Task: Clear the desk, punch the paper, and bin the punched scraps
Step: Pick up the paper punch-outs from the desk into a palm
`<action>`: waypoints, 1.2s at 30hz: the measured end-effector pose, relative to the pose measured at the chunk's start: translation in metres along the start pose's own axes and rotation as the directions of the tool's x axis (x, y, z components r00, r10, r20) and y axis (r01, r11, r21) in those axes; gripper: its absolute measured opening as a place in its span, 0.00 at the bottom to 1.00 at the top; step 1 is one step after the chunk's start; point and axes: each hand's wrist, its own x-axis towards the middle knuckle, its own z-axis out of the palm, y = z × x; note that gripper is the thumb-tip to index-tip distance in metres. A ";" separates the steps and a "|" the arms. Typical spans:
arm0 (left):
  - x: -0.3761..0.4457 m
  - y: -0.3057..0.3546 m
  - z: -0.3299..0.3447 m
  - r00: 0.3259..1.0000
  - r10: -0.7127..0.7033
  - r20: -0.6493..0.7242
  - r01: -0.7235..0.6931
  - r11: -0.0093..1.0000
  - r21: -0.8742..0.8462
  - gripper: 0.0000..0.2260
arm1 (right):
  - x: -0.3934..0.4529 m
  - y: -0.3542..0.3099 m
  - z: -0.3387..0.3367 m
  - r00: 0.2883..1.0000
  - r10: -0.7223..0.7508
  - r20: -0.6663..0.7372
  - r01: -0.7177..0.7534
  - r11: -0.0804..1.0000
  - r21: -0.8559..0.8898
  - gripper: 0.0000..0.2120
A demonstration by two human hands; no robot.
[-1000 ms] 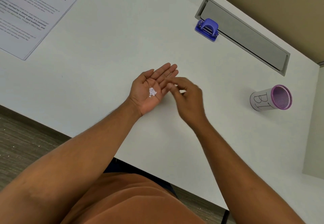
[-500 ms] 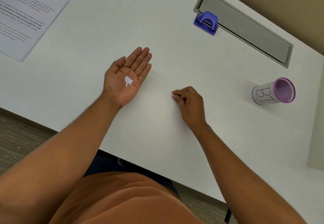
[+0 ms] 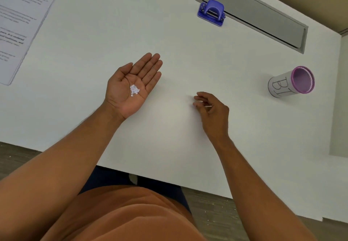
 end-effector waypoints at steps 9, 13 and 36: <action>0.023 -0.005 0.003 0.987 -0.161 0.030 0.160 0.987 0.013 0.23 | -0.022 -0.011 0.044 0.973 0.087 -0.213 -0.095 0.995 -0.026 0.19; 0.029 -0.005 0.005 0.977 -0.212 0.038 0.210 0.977 0.037 0.23 | -0.021 -0.018 0.055 0.957 0.066 -0.283 -0.097 0.991 -0.097 0.19; 0.043 -0.044 0.005 0.908 -0.418 0.003 0.417 0.906 0.076 0.24 | -0.050 -0.095 0.094 0.922 -0.129 -0.366 0.103 0.991 -0.088 0.14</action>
